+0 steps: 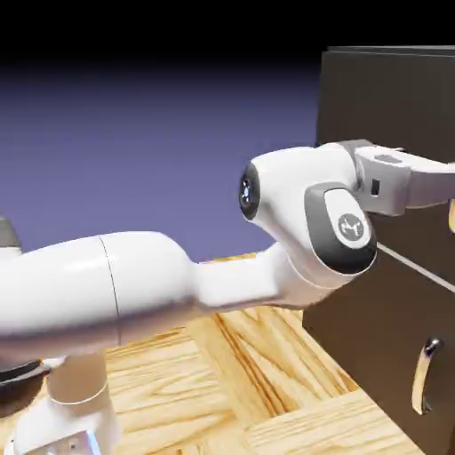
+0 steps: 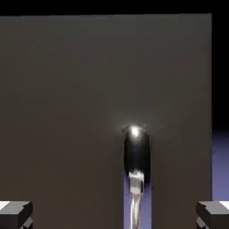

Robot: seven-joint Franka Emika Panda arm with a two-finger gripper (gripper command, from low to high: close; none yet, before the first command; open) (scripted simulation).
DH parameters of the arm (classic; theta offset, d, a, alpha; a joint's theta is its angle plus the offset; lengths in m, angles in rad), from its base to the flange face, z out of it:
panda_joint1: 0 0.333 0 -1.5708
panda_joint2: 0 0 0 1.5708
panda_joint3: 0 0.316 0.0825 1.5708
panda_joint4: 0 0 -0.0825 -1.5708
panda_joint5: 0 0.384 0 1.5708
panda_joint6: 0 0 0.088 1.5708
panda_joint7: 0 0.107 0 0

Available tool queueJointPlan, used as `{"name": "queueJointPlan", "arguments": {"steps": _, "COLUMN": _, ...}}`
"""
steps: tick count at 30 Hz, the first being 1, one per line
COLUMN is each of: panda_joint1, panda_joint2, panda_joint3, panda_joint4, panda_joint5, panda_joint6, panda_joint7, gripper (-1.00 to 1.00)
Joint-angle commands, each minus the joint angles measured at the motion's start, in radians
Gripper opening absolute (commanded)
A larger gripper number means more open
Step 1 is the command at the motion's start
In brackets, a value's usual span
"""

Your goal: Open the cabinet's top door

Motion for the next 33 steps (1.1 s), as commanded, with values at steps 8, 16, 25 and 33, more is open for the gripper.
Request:
{"name": "queueJointPlan", "arguments": {"steps": 8, "panda_joint1": 0.169, "panda_joint2": -0.032, "panda_joint3": -0.032, "panda_joint4": 0.125, "panda_joint5": -0.035, "panda_joint6": -0.057, "panda_joint7": -0.006, "gripper": -1.0}}
{"name": "queueJointPlan", "arguments": {"steps": 16, "panda_joint1": -0.06, "panda_joint2": -0.192, "panda_joint3": 0.152, "panda_joint4": -0.157, "panda_joint5": -0.285, "panda_joint6": -0.338, "panda_joint7": 0.204, "gripper": -1.0}}
{"name": "queueJointPlan", "arguments": {"steps": 25, "panda_joint1": -0.345, "panda_joint2": -0.268, "panda_joint3": 0.331, "panda_joint4": -0.484, "panda_joint5": -0.339, "panda_joint6": -0.592, "panda_joint7": 0.37, "gripper": -1.0}}
{"name": "queueJointPlan", "arguments": {"steps": 33, "panda_joint1": -0.605, "panda_joint2": -0.348, "panda_joint3": 0.583, "panda_joint4": -0.764, "panda_joint5": -0.199, "panda_joint6": -0.813, "panda_joint7": 0.46, "gripper": -1.0}}
